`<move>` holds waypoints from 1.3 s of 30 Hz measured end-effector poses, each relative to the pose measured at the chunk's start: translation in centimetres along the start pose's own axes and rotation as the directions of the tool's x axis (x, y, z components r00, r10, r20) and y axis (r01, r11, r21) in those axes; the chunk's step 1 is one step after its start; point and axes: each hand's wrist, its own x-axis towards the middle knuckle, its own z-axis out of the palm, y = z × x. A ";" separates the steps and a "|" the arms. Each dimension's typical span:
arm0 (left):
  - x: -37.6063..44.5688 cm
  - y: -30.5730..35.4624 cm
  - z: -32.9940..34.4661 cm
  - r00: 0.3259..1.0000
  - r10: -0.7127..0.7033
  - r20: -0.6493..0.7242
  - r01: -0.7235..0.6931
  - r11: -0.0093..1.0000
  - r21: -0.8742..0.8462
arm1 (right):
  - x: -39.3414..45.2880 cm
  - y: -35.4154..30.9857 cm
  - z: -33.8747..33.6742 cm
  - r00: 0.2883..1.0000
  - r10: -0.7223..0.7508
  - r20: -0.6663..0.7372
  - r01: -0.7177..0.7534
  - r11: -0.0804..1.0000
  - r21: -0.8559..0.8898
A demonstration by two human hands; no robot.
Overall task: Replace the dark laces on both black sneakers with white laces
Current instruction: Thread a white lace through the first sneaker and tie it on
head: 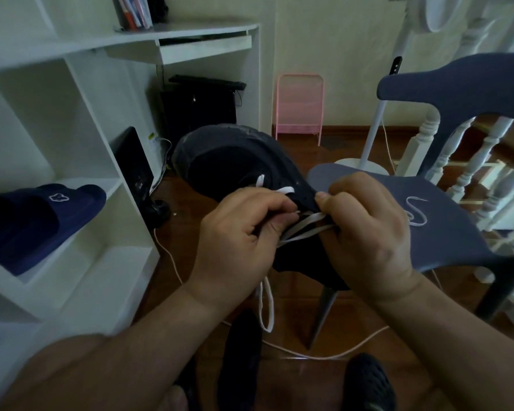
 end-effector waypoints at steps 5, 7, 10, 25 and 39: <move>0.1 0.2 -0.3 0.998 -0.043 -0.050 0.040 0.998 -0.054 | 0.0 0.4 -0.2 0.999 0.039 -0.010 -0.038 0.999 0.014; 0.3 0.1 -0.6 0.994 -0.059 -0.090 0.054 0.997 -0.060 | -0.2 0.6 -0.1 0.998 0.057 -0.014 -0.057 0.998 0.004; 0.5 -0.3 -1.0 0.986 -0.111 -0.126 0.103 0.992 -0.069 | -0.4 0.8 0.0 0.996 0.090 -0.021 -0.090 0.996 -0.017; 0.3 -0.9 1.1 0.977 -0.203 0.059 0.198 0.977 0.083 | -1.0 -0.1 1.1 0.843 0.448 0.298 -0.470 0.883 0.001; 0.7 -0.2 1.6 0.955 -0.297 0.017 0.296 0.954 0.039 | -1.1 -0.7 1.4 0.862 0.415 0.292 -0.432 0.902 -0.006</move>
